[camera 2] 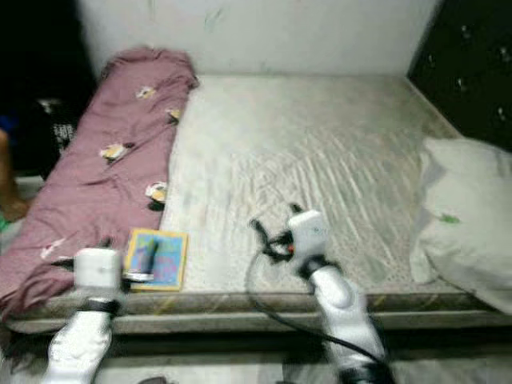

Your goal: Clean up the room

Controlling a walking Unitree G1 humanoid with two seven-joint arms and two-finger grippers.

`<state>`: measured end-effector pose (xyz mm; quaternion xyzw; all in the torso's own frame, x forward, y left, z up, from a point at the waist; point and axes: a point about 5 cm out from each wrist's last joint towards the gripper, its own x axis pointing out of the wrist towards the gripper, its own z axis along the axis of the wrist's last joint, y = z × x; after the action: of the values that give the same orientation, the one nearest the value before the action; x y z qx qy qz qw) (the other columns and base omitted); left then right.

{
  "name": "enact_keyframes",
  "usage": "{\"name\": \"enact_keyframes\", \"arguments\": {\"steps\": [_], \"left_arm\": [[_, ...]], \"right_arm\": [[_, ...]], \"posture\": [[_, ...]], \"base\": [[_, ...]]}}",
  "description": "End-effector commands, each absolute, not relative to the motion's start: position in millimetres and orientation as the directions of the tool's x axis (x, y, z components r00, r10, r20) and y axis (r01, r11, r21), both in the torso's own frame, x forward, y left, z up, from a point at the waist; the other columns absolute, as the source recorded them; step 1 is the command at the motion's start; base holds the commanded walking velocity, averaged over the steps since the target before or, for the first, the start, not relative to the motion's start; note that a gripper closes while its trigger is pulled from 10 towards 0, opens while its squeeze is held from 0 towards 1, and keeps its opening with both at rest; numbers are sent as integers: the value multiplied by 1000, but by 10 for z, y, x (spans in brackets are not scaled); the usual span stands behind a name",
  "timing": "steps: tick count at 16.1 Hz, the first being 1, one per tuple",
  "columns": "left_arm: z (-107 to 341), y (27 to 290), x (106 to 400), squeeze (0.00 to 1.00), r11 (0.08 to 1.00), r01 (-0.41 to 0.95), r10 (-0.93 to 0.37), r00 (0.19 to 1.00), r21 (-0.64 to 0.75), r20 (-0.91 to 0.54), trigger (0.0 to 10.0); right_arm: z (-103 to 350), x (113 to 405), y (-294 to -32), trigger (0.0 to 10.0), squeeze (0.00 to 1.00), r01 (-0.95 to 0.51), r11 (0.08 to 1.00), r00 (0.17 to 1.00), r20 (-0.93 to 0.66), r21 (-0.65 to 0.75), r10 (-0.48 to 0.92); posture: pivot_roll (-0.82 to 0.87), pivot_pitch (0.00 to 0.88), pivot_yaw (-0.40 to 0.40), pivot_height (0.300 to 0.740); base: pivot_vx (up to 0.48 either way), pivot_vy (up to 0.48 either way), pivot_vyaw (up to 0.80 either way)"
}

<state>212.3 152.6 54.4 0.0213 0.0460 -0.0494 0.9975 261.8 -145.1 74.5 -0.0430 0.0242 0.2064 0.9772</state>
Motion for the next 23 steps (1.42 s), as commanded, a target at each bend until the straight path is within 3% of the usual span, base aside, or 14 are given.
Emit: {"name": "enact_keyframes", "arguments": {"steps": [1,10,23], "left_arm": [[555,1598,2130,0,994,92,-86,992,62,-92,10000],[586,1561,2137,0,990,135,-132,989,44,-62,10000],[590,1575,2144,0,987,157,-154,986,42,-60,10000]], "right_arm": [[809,2654,-1404,10000,0,-409,910,913,-38,-73,407],[804,2651,-1409,10000,0,-403,912,915,-39,-76,401],[803,2665,-1403,10000,0,-391,917,920,-35,-75,389]], "posture": [[15,0,-5,740],[8,0,-1,740],[11,0,6,740]], "base": [[0,-319,0],[0,-72,0],[315,0,0]]}}
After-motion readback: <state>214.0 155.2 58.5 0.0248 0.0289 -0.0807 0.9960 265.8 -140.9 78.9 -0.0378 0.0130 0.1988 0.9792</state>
